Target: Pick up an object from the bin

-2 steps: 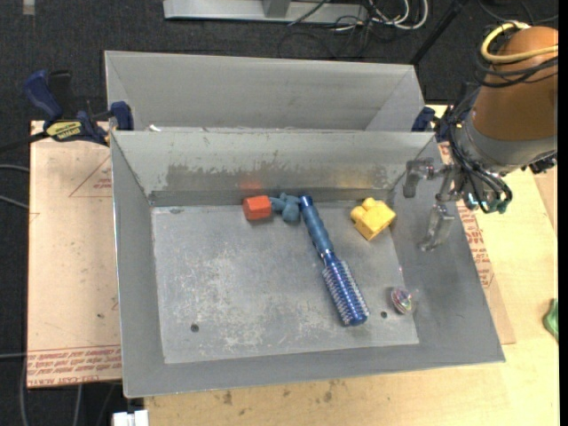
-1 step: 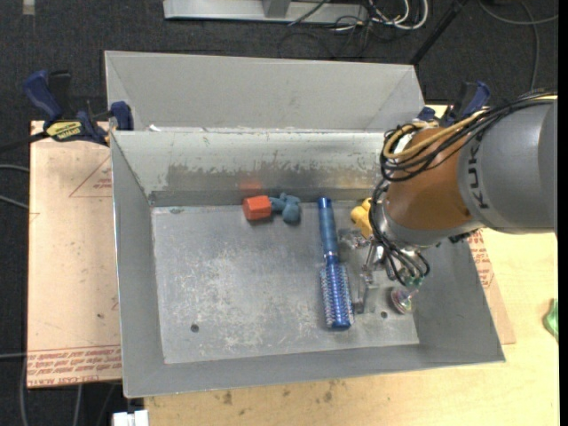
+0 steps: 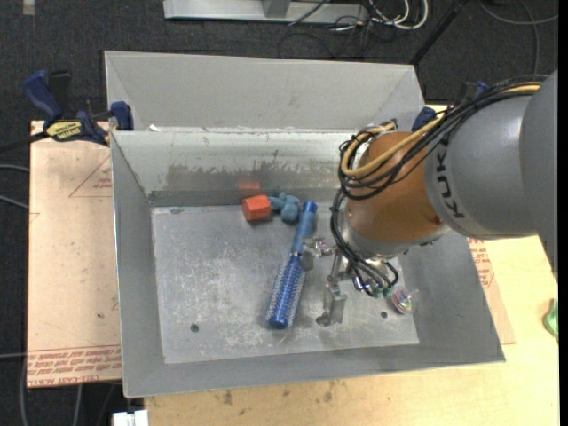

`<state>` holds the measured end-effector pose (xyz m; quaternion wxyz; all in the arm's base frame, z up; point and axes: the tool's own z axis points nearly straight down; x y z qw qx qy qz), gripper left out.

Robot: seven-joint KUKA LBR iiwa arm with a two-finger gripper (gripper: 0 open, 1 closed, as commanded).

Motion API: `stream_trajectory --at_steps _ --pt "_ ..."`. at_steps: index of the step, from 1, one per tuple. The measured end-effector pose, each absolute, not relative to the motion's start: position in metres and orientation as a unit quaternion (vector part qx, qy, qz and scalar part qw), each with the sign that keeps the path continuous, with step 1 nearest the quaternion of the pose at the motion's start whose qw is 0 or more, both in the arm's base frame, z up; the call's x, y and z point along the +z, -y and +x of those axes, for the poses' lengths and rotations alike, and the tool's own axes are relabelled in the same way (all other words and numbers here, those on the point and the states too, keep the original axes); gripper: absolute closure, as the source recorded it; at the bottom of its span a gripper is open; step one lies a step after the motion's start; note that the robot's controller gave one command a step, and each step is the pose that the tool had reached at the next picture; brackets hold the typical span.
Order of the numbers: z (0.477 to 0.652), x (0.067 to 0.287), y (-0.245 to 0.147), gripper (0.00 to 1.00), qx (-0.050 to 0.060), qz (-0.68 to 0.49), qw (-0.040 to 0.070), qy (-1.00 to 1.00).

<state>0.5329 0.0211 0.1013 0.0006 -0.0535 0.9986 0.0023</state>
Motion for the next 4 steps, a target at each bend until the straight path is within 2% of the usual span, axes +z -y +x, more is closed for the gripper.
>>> stream_trajectory --at_steps 1,2,3,4 --pt "0.529 0.1 0.073 0.0 -0.002 -0.036 0.001 -0.999" --pt "0.527 0.069 0.137 0.0 0.0 -0.272 0.0 -0.962" --pt "0.532 0.069 0.14 0.0 0.014 -0.4 0.001 -0.916" --pt "0.533 0.07 0.148 1.0 0.006 -0.402 0.002 -0.916"
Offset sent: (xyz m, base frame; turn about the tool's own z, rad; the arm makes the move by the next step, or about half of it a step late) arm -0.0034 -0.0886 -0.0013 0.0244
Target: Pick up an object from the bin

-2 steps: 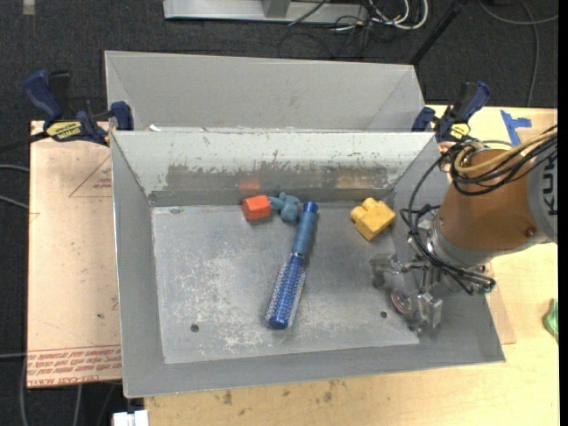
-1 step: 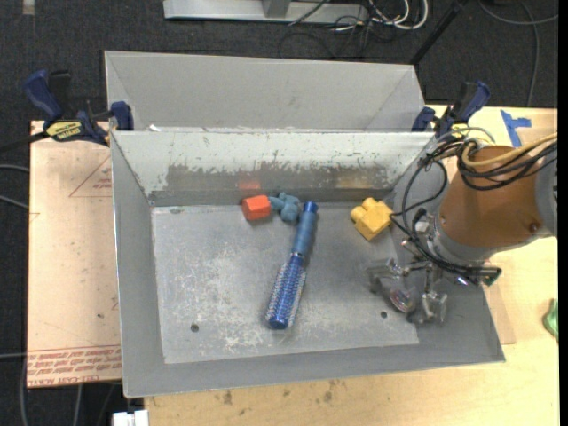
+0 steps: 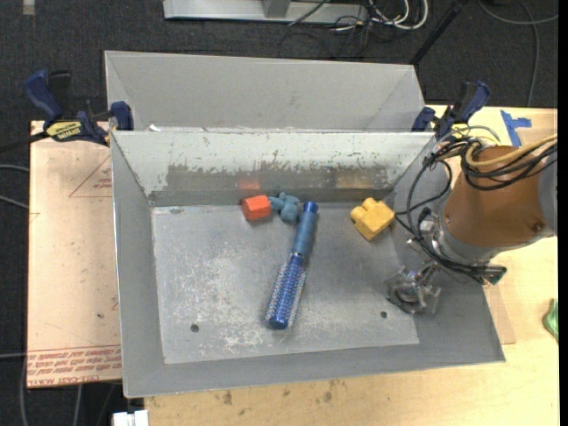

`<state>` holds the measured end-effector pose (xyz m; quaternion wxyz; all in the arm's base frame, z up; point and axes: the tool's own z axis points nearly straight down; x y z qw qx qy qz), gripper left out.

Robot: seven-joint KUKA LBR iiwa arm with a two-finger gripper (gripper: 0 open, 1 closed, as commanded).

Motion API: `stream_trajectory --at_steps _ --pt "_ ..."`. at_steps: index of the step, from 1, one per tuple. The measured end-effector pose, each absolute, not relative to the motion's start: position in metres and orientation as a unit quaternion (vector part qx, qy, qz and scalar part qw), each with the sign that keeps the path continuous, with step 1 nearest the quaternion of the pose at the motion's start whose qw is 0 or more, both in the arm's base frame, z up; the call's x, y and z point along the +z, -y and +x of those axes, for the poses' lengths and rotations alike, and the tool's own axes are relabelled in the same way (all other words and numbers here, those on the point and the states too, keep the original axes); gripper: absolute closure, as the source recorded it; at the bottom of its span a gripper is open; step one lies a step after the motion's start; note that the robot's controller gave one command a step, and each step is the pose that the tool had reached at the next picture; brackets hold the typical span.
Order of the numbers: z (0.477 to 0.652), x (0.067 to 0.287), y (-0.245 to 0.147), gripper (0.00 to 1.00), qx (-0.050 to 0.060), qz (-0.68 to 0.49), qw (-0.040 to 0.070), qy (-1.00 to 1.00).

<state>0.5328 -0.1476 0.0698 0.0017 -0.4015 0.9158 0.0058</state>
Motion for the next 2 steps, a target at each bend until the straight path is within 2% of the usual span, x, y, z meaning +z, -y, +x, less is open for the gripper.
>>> stream_trajectory --at_steps 1,2 --pt "0.536 0.165 0.147 1.0 -0.002 -0.4 0.005 -0.916" --pt "0.537 0.186 0.146 1.0 -0.001 -0.399 0.003 -0.917"
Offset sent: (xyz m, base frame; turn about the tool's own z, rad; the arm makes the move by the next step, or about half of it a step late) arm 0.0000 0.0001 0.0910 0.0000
